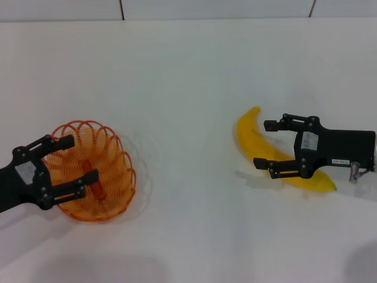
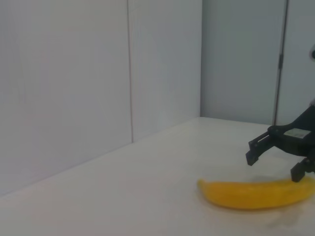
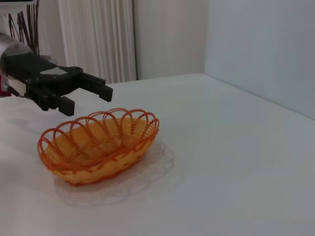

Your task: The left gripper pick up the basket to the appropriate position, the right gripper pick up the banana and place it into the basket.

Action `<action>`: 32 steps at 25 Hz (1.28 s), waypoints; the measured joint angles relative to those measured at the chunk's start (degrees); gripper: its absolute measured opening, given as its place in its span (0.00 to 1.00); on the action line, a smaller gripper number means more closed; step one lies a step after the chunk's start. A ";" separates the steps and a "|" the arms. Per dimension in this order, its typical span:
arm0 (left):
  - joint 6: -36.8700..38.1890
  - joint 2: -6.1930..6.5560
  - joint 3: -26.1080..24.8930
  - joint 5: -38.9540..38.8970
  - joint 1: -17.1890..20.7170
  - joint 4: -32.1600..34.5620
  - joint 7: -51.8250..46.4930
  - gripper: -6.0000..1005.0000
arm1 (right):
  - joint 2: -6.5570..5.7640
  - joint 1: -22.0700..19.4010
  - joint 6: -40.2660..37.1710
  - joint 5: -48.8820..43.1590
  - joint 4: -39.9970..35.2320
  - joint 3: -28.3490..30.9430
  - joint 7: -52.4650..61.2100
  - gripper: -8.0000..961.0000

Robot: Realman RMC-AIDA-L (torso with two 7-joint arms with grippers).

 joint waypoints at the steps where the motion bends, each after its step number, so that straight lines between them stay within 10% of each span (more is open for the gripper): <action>1: 0.00 -0.01 0.06 0.00 -0.28 -0.38 0.23 0.89 | 0.00 0.02 0.01 0.00 0.04 -0.01 0.00 0.93; 12: -0.70 0.03 -0.41 0.02 -1.72 0.00 -4.04 0.86 | -0.03 0.15 0.07 0.05 0.04 0.07 0.06 0.93; 23: 2.91 5.45 -0.91 29.15 -16.69 25.32 -43.56 0.84 | -0.48 0.13 0.06 0.05 -0.06 -0.08 0.39 0.93; 32: 2.36 -0.10 1.84 48.08 -21.04 32.72 -32.77 0.82 | -0.20 2.20 0.06 -0.34 0.20 -0.62 0.56 0.93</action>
